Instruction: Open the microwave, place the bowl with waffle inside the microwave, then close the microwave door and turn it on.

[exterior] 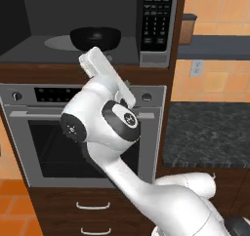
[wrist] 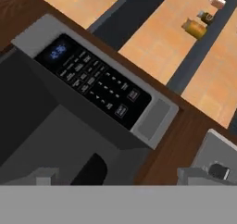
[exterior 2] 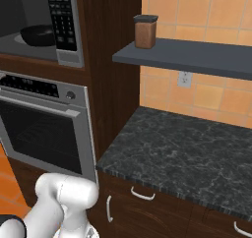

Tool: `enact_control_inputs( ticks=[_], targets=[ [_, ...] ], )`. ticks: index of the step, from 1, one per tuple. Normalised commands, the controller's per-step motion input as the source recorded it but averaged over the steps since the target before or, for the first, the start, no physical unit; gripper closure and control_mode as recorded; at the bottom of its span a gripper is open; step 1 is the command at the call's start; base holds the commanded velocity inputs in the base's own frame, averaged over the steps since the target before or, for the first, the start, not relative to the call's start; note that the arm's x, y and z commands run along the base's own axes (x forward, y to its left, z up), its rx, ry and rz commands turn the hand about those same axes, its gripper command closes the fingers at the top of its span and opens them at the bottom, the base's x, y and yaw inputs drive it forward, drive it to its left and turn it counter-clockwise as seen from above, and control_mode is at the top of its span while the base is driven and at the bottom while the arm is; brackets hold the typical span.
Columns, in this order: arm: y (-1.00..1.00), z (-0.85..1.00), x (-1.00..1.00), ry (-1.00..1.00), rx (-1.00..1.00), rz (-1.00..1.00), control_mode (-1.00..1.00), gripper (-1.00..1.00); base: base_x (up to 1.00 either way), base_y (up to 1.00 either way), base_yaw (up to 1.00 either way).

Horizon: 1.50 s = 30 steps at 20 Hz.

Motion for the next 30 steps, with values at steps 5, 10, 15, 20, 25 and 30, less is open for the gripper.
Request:
enact_control_inputs(
  ticks=[5,10,15,20,25,30],
  targets=[
    [0.57,-0.17,-0.60,-0.30,-0.22,0.00,-1.00,-1.00,0.00,0.00,0.00],
    [0.51,-0.05,-0.50,-0.23,-0.08,0.00,-1.00,-1.00,0.00,0.00,0.00],
    [0.51,-0.02,-0.41,-0.30,-0.11,0.00,-1.00,-1.00,0.00,0.00,0.00],
    [0.50,-0.17,-0.09,-0.23,-0.15,-0.02,-1.00,-1.00,0.00,0.00,0.00],
    [0.42,-0.51,0.11,-0.13,-0.15,-0.04,-1.00,-1.00,0.00,0.00,0.00],
    [0.55,-0.14,0.01,-0.13,-0.10,-0.06,-1.00,-1.00,0.00,0.00,0.00]
  ],
)
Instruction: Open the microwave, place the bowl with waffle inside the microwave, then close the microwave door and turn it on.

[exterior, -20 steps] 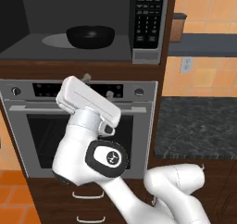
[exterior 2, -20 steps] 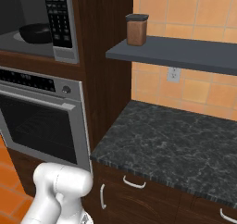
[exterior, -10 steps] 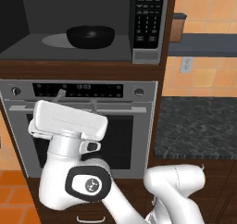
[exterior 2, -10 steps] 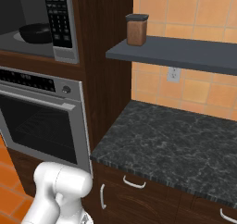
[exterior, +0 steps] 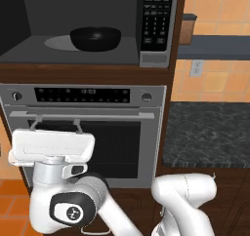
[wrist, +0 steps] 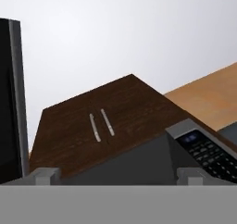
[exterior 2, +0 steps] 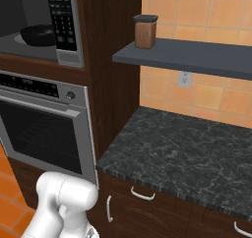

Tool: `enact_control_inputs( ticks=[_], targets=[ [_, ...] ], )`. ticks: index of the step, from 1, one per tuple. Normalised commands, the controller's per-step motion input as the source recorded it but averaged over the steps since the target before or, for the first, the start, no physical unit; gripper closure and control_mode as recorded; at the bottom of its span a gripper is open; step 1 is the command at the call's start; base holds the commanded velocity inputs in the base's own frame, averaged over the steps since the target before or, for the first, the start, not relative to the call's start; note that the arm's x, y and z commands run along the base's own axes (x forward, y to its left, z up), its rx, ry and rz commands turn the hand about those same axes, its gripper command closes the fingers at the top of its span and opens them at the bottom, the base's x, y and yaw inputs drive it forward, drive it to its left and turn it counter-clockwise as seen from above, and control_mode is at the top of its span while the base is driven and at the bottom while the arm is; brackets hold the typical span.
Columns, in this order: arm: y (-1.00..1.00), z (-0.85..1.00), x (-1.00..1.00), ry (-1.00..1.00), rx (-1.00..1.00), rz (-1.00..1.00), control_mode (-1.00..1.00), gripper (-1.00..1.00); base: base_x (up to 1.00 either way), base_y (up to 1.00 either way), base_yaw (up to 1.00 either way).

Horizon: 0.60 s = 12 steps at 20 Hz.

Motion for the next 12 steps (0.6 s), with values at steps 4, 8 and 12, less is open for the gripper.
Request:
enact_control_inputs(
  ticks=[4,8,12],
  targets=[
    [0.63,0.00,0.04,-0.05,-0.03,-0.04,-1.00,-1.00,0.00,0.00,0.00],
    [0.56,-0.04,0.11,-0.02,-0.02,-0.03,-1.00,-1.00,0.00,0.00,0.00],
    [0.46,-0.37,0.13,-0.01,-0.01,0.00,-1.00,-1.00,0.00,0.00,0.00]
  ],
)
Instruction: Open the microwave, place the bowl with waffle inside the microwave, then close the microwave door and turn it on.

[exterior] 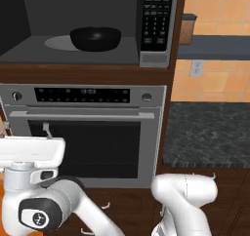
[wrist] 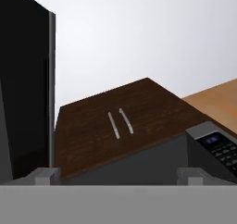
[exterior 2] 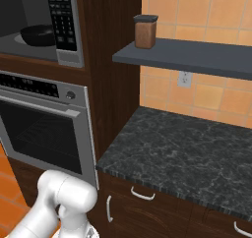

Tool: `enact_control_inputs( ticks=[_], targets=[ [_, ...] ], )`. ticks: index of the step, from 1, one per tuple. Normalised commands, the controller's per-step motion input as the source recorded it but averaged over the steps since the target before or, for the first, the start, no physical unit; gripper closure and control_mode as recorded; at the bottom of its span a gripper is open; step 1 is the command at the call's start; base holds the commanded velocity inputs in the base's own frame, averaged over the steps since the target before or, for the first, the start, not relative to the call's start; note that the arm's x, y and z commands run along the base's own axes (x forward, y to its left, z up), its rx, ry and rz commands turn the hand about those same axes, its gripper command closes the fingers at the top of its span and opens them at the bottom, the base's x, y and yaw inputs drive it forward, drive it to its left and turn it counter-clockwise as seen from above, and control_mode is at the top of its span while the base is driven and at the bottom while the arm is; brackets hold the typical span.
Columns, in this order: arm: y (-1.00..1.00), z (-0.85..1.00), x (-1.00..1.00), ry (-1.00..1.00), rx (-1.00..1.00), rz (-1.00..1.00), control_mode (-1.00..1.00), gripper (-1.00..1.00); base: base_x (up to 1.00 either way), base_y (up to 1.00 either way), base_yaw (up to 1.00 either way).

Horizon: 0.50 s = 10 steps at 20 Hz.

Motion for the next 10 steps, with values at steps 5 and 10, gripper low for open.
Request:
enact_control_inputs(
  ticks=[5,10],
  targets=[
    [0.57,-0.17,0.20,0.00,0.00,-0.01,-1.00,-1.00,0.00,0.00,0.00],
    [0.23,0.31,0.05,0.00,0.00,-0.04,-1.00,-1.00,0.00,0.00,0.00]
  ],
)
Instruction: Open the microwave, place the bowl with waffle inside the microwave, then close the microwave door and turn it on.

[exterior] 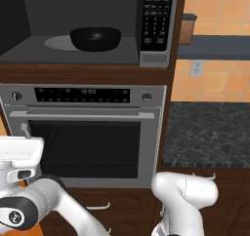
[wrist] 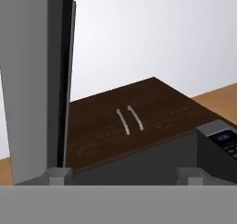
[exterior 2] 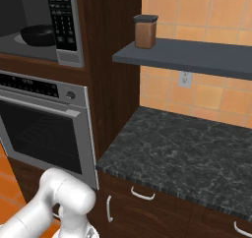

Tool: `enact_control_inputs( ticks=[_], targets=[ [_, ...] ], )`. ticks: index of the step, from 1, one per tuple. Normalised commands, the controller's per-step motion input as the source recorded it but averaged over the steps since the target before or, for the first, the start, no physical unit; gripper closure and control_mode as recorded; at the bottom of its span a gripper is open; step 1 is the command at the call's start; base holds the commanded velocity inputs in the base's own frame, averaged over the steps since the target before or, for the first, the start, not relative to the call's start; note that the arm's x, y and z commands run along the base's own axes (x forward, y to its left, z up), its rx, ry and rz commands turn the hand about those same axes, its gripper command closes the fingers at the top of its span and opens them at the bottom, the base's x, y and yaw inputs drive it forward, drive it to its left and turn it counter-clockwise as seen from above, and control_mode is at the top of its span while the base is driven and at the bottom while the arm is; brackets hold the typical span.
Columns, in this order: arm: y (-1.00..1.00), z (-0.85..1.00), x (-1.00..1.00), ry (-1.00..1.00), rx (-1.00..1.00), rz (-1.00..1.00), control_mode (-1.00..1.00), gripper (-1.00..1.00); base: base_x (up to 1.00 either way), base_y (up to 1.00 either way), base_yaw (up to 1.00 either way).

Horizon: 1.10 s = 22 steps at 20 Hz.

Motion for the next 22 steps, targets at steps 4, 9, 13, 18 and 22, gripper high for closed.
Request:
enact_control_inputs(
  ticks=[4,9,13,18,22],
  targets=[
    [-0.31,0.45,0.00,-0.03,0.11,-0.05,-1.00,-1.00,0.00,0.00,0.00],
    [-0.64,0.47,-0.01,-0.01,0.20,-0.05,-1.00,-1.00,0.00,0.00,0.00],
    [-0.80,0.50,-0.05,-0.03,0.24,0.00,-1.00,-1.00,0.00,0.00,0.00],
    [-0.79,0.63,-0.01,-0.01,0.24,0.00,-1.00,-1.00,0.00,0.00,0.00],
    [-0.46,0.26,-0.06,-0.01,0.20,0.00,-1.00,-1.00,0.00,0.00,0.00]
  ],
)
